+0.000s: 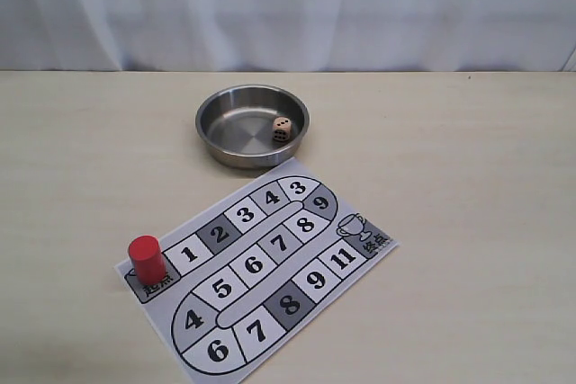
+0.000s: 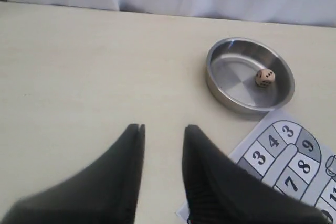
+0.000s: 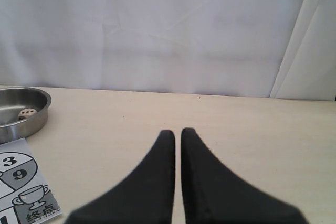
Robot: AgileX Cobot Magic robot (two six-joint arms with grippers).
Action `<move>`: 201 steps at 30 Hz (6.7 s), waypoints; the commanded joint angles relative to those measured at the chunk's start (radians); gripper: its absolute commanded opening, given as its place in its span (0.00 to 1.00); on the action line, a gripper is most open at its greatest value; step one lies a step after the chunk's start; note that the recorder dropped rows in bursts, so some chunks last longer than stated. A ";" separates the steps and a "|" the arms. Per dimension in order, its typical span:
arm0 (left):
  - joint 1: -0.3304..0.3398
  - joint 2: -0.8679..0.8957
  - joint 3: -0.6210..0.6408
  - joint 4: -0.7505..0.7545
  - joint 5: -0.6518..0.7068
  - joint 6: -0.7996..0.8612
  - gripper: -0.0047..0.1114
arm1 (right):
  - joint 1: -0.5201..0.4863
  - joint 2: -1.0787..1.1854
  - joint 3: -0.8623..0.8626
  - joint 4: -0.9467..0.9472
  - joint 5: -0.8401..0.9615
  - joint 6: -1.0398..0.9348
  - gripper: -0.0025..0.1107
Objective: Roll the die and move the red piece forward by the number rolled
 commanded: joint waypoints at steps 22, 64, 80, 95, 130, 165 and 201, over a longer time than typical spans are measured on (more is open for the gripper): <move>-0.304 0.535 -0.122 -0.096 -0.221 0.144 0.60 | -0.002 -0.004 0.001 -0.002 -0.006 0.001 0.06; -0.461 1.412 -0.993 -0.065 -0.172 0.159 0.60 | -0.002 -0.004 0.001 -0.002 -0.006 0.001 0.06; -0.477 1.509 -1.020 -0.050 -0.314 0.152 0.60 | -0.002 -0.004 0.001 -0.002 -0.006 0.001 0.06; -0.477 1.535 -1.020 -0.095 -0.357 0.152 0.60 | -0.002 -0.004 0.001 -0.002 -0.006 0.001 0.06; -0.475 1.504 -1.020 -0.111 -0.354 0.152 0.04 | -0.002 -0.004 0.001 -0.002 -0.006 0.001 0.06; -0.465 0.959 -0.262 0.506 -0.404 -0.232 0.04 | -0.002 -0.004 0.001 -0.002 -0.006 0.001 0.06; -0.650 1.009 -0.262 0.318 -0.569 -0.253 0.57 | -0.002 -0.004 0.001 -0.002 -0.006 0.001 0.06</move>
